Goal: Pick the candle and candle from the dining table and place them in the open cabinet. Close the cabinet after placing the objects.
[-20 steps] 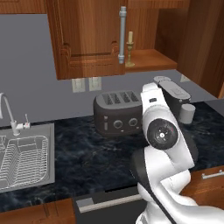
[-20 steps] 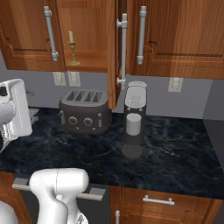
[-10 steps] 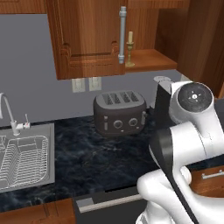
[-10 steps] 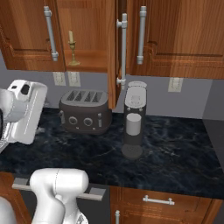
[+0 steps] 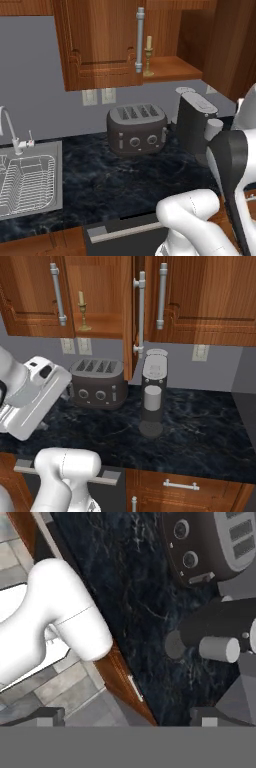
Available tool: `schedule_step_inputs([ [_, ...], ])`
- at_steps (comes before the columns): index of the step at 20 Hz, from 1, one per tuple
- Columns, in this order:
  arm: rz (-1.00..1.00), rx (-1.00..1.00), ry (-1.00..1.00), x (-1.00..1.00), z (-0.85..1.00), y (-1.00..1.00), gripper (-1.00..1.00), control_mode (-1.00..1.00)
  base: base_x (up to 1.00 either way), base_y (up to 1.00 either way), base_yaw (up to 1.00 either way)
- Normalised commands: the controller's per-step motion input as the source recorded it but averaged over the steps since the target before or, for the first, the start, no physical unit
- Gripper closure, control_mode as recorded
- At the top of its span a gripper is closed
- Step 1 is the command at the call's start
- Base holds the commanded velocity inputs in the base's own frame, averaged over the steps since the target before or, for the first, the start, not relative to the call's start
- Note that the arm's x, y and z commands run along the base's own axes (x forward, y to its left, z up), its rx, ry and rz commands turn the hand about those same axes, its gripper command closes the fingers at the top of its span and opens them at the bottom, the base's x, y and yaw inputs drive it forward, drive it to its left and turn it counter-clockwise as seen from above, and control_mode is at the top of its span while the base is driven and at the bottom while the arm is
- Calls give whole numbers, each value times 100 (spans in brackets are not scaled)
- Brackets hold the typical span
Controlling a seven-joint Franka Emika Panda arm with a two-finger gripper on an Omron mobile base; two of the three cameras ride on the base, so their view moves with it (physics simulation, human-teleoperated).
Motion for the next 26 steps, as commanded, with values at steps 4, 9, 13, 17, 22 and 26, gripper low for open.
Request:
schedule_step_inputs([
  [4, -13, 18, 9, -67, -16, -43, -100, -100, 0, 0, 0],
  [9, -8, 16, 2, -42, -24, -49, -100, -100, 0, 0, 0],
  [13, -2, 12, 0, -6, -15, -66, -100, -100, 0, 0, 0],
  [17, 0, 10, -4, 0, -5, -78, -100, -100, 0, 0, 0],
  [22, 1, 8, -10, 1, -3, -75, -100, -100, 0, 0, 0],
  [26, 6, 9, -14, 13, 0, -71, -100, -100, 0, 0, 0],
])
